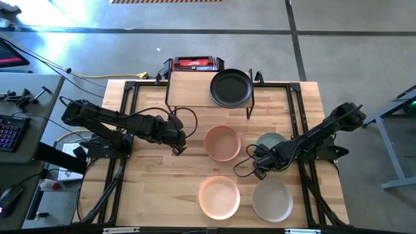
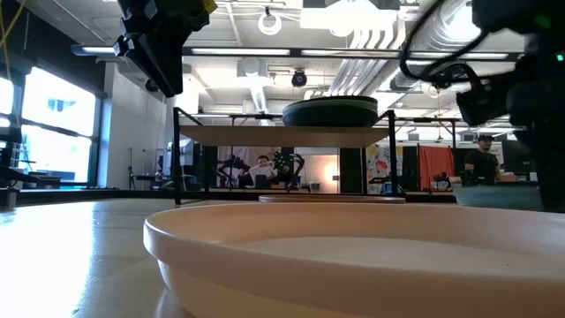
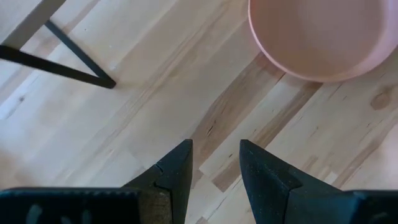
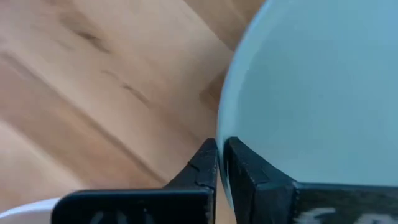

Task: Place and stack plates onto a shelf
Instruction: Put the green plate on the shelf

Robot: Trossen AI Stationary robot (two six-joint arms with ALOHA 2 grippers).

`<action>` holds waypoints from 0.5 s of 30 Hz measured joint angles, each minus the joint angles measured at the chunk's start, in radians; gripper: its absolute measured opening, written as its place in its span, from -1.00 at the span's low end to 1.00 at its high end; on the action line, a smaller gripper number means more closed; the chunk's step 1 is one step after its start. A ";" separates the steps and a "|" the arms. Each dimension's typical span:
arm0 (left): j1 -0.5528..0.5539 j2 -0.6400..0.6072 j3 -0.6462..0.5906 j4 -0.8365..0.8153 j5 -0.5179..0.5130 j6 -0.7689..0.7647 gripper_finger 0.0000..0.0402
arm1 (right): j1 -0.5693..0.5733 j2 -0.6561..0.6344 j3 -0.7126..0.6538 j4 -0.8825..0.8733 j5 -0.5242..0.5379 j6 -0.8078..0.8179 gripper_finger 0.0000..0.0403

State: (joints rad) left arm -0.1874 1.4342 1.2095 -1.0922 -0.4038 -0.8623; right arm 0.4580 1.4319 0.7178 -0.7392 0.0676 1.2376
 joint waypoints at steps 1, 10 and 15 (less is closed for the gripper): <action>0.004 0.000 0.000 0.003 0.000 -0.020 -0.39 | 0.000 -0.001 0.019 -0.010 0.003 -0.011 -0.99; 0.057 0.000 0.000 0.116 0.091 -0.181 -0.39 | 0.001 -0.003 0.223 -0.197 0.046 -0.150 -1.00; 0.100 0.000 0.000 0.243 0.163 -0.182 -0.39 | -0.007 -0.003 0.339 -0.280 0.094 -0.228 -1.00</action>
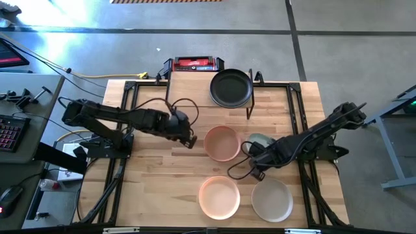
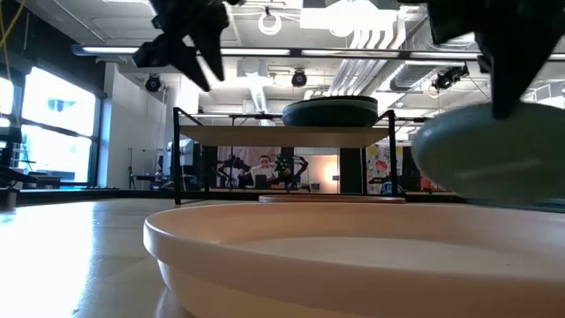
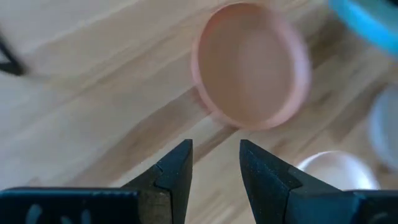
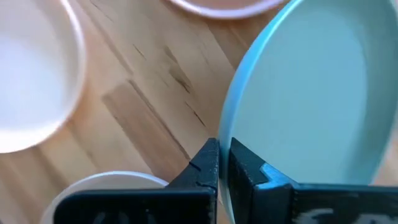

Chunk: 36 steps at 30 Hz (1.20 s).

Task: Place and stack plates onto a shelf
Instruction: Put the green plate on the shelf

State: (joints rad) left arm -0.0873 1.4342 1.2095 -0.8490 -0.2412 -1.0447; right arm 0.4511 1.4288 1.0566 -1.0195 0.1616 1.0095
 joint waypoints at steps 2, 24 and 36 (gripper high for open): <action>0.019 0.000 0.000 0.051 0.043 -0.001 -0.39 | -0.007 0.000 0.043 -0.014 0.007 -0.032 -1.00; 0.195 0.000 0.000 0.211 0.433 0.022 -0.39 | -0.149 0.004 0.350 -0.008 -0.075 -0.652 -1.00; 0.266 0.000 0.154 0.044 0.465 0.131 -0.39 | -0.164 0.135 0.477 -0.036 -0.130 -0.838 -1.00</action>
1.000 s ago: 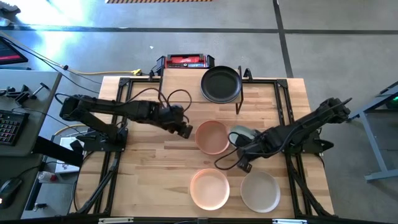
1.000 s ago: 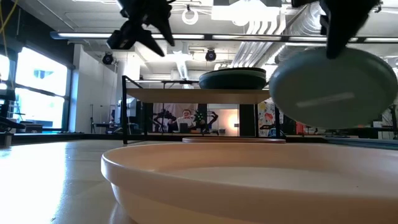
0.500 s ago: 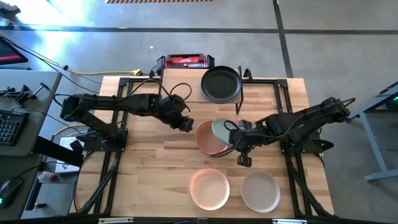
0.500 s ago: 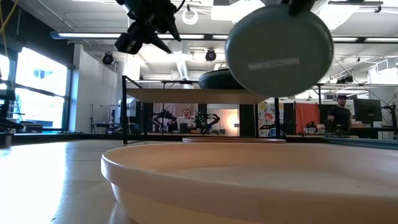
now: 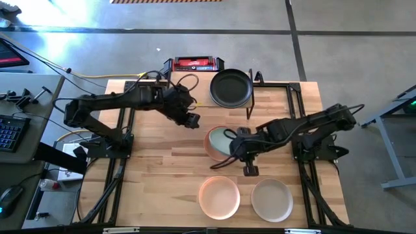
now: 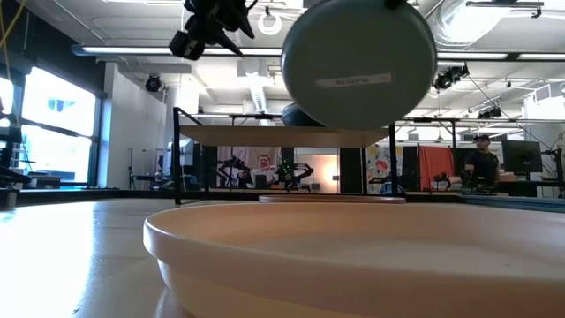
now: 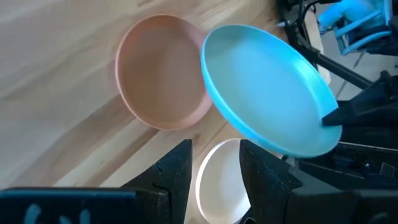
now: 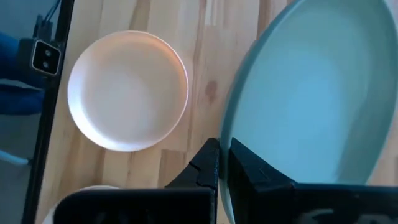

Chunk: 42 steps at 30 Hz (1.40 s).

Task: Place and stack plates onto a shelf
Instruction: Put the green plate on the shelf

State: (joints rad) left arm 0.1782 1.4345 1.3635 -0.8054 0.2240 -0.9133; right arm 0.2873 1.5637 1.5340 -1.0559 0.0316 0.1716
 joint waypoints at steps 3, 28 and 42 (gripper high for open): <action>0.017 0.000 0.052 -0.073 0.000 0.021 -0.39 | -0.018 0.021 0.052 -0.014 -0.003 -0.066 -1.00; 0.084 0.026 0.122 -0.240 -0.097 -0.074 -0.39 | -0.120 0.258 0.417 -0.182 0.049 -0.309 -1.00; 0.083 0.106 0.122 -0.235 -0.111 -0.069 -0.39 | -0.138 0.258 0.416 -0.165 0.076 -0.312 -1.00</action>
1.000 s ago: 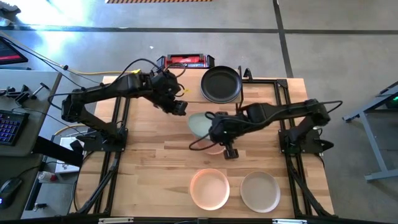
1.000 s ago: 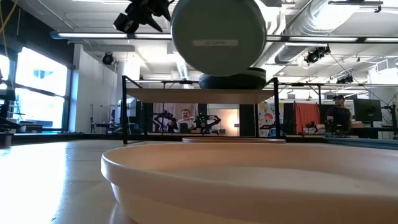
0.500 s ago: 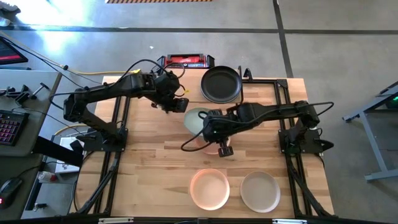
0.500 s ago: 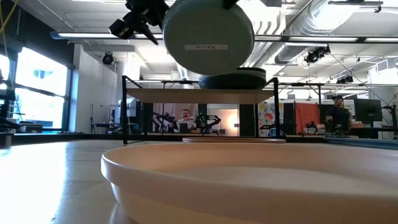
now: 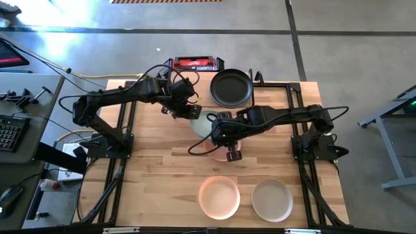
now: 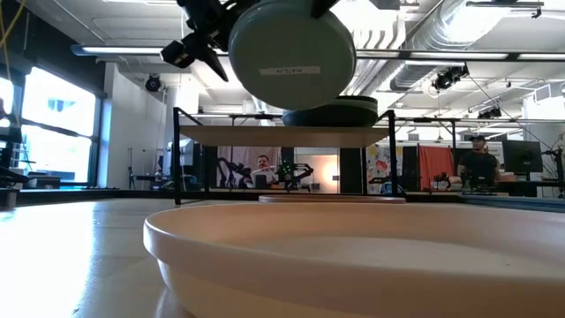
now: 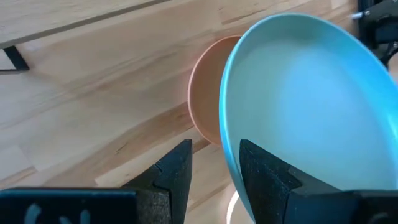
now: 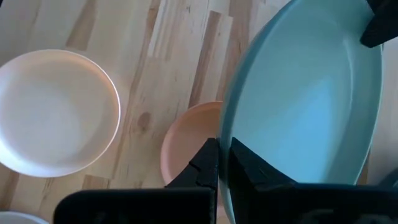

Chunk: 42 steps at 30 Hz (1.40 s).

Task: Place and stack plates onto a shelf
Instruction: Put the green plate on the shelf

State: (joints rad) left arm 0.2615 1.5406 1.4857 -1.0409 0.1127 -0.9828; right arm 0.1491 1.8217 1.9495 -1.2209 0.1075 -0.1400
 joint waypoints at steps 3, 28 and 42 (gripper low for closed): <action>0.000 0.020 0.000 0.000 0.002 0.012 -0.39 | -0.004 0.000 0.000 0.001 0.000 0.000 -1.00; 0.000 0.033 0.001 0.070 -0.008 0.119 -0.97 | -0.018 0.000 0.000 0.003 -0.022 0.000 -1.00; 0.000 0.033 0.001 0.040 -0.051 0.183 -1.00 | -0.018 -0.001 -0.001 -0.006 -0.018 0.009 -0.91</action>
State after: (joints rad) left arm 0.2615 1.5734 1.4863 -1.0008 0.0616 -0.7997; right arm 0.1310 1.8210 1.9484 -1.2266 0.0891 -0.1314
